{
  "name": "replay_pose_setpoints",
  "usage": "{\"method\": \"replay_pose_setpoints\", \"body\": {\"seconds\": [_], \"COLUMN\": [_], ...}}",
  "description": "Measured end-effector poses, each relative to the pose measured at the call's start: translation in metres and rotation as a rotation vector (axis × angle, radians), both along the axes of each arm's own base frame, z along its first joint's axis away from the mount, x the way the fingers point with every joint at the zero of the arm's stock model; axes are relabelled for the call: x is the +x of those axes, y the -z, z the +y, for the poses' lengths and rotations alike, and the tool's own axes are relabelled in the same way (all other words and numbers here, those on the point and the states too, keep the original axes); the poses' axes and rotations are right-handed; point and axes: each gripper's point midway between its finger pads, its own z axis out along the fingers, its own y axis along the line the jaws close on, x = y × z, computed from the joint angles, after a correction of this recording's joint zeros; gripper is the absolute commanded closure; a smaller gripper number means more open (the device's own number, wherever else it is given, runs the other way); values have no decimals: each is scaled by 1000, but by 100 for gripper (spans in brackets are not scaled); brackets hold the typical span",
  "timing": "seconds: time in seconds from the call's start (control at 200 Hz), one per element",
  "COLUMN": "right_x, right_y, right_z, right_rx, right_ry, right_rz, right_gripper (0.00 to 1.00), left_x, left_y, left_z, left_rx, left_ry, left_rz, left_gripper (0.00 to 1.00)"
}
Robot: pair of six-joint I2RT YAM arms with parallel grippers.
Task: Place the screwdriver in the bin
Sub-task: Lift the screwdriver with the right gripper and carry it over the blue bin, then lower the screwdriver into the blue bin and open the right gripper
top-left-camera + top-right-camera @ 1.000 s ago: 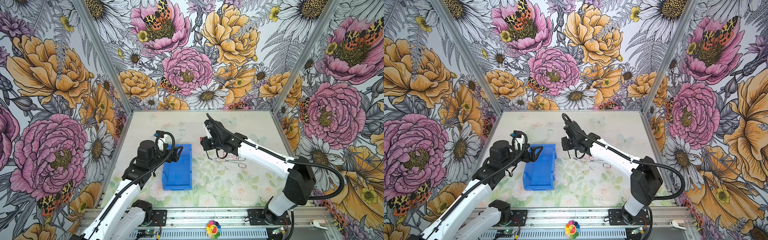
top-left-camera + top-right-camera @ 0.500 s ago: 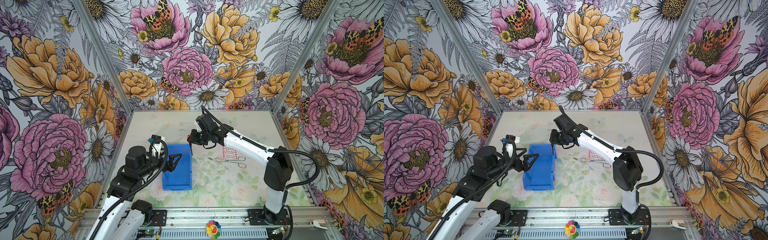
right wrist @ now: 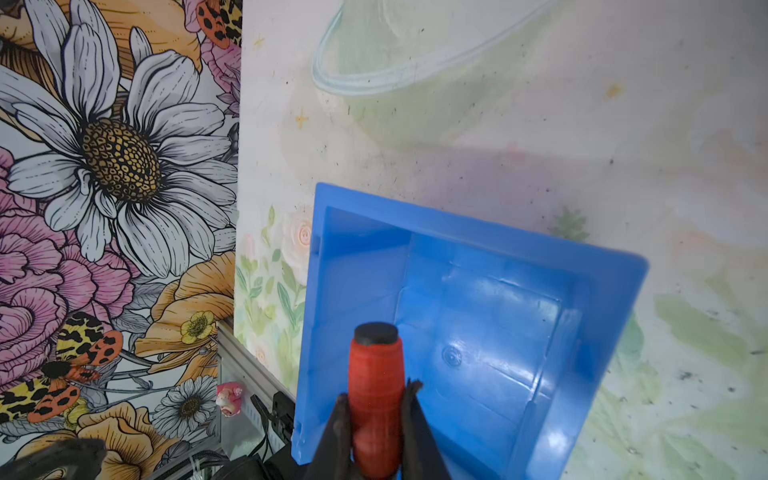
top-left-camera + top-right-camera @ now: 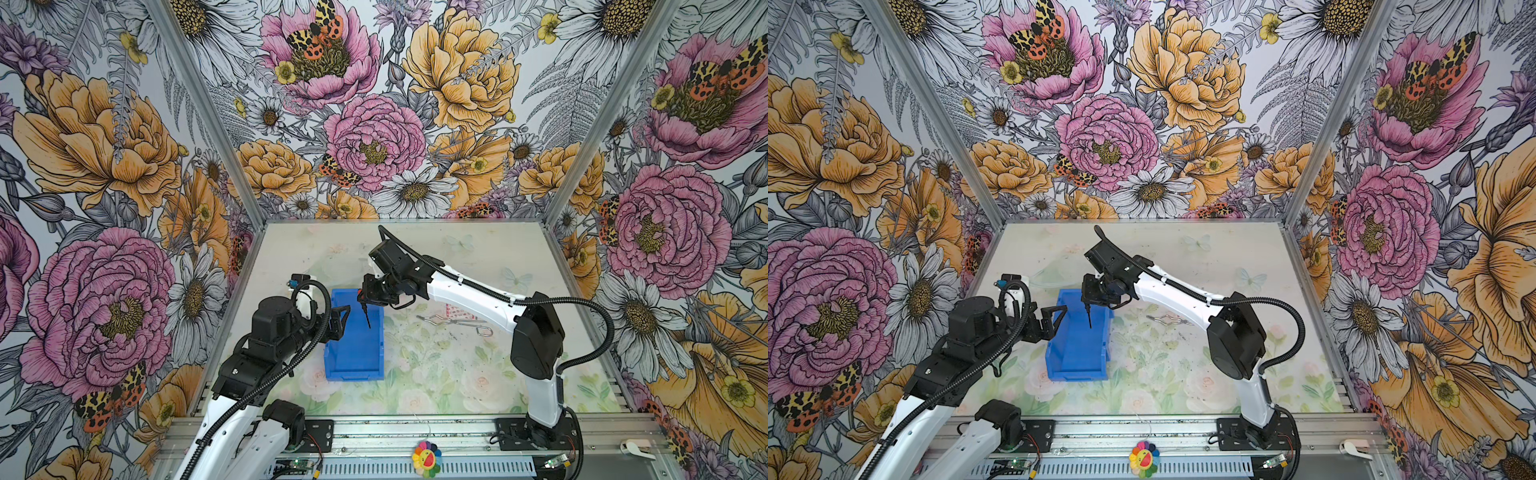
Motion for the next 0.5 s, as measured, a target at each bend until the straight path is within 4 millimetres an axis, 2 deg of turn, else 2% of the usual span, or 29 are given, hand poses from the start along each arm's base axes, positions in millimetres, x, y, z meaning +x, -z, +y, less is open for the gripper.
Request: {"method": "replay_pose_setpoints", "body": {"seconds": [0.105,0.235,0.5], "right_x": [-9,-18,-12], "right_y": [5,22,55], "right_z": [6,14,11], "right_rx": [-12,-40,-112], "right_ry": [-19,-39,6], "right_rz": [2,21,41], "right_gripper": [100,100,100], "left_x": [-1,-1,-2], "left_y": [-2,-5,-7], "left_z": [5,9,12], "left_rx": [7,16,39], "left_ry": [-24,-45,-71], "left_rz": [-14,-32,-52], "left_gripper": [1,1,1]}}
